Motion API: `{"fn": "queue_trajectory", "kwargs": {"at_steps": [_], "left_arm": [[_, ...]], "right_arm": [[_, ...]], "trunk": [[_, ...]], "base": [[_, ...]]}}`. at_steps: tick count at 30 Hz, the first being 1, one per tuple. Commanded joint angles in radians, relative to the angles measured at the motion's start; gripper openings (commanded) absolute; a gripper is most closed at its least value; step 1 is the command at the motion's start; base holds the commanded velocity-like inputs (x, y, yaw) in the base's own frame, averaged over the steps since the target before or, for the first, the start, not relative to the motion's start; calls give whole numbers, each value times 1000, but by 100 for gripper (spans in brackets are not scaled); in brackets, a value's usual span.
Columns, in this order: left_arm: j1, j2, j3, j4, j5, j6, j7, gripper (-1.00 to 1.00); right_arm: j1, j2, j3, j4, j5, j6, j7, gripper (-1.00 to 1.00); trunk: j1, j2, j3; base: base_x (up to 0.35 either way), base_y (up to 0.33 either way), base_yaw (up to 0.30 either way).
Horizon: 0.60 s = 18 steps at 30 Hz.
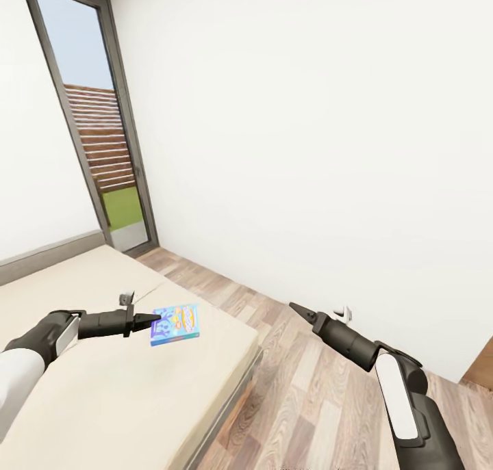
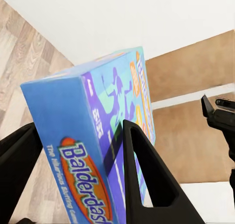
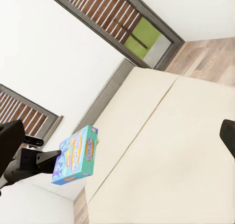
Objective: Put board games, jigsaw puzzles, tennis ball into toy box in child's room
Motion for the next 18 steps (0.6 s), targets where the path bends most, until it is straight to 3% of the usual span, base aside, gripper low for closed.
{"fn": "queue_trajectory", "kwargs": {"at_steps": [1, 18], "left_arm": [[-1, 1, -1, -1, 6, 11, -3, -100], [0, 0, -1, -1, 7, 11, 0, -100]], "right_arm": [[-1, 2, -3, 0, 1, 6, 4, 100], [-1, 2, -3, 1, 1, 6, 0, 100]], "trunk": [[1, -2, -2], [1, -2, -2]], "base": [[0, 0, -277], [0, 0, -278]]}}
